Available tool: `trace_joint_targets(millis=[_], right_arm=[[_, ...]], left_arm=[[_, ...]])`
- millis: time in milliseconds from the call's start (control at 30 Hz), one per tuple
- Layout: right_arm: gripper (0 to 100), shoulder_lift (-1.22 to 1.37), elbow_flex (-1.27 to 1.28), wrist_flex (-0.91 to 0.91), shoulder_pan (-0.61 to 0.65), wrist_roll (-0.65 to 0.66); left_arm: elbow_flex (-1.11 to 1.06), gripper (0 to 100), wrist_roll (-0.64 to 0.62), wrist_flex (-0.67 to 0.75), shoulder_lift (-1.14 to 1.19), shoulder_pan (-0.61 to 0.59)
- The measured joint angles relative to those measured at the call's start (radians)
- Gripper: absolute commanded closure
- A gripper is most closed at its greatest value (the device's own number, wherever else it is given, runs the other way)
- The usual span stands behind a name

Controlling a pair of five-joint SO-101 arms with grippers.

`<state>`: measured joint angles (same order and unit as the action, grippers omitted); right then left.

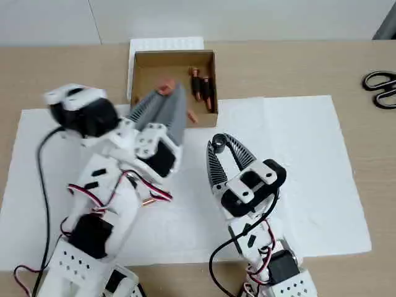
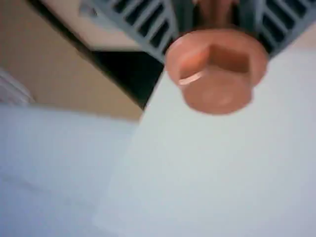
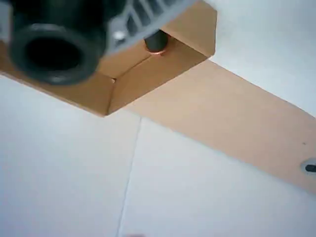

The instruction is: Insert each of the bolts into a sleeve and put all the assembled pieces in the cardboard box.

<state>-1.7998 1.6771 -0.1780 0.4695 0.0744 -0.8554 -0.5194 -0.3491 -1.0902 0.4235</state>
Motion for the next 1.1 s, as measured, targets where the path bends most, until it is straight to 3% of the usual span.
trace_joint_targets(millis=[333, 700, 1100], right_arm=[[99.5, 0.000, 0.000, 0.000, 0.003, -0.003], [99.5, 0.000, 0.000, 0.000, 0.003, -0.003], [99.6, 0.000, 0.000, 0.000, 0.038, 0.101]], left_arm=[[-0.011, 99, 0.192, 0.008, -0.012, 0.132], [-0.014, 99, 0.201, 0.011, -0.014, 0.137], [-0.121, 99, 0.224, 0.015, -0.037, 0.137]])
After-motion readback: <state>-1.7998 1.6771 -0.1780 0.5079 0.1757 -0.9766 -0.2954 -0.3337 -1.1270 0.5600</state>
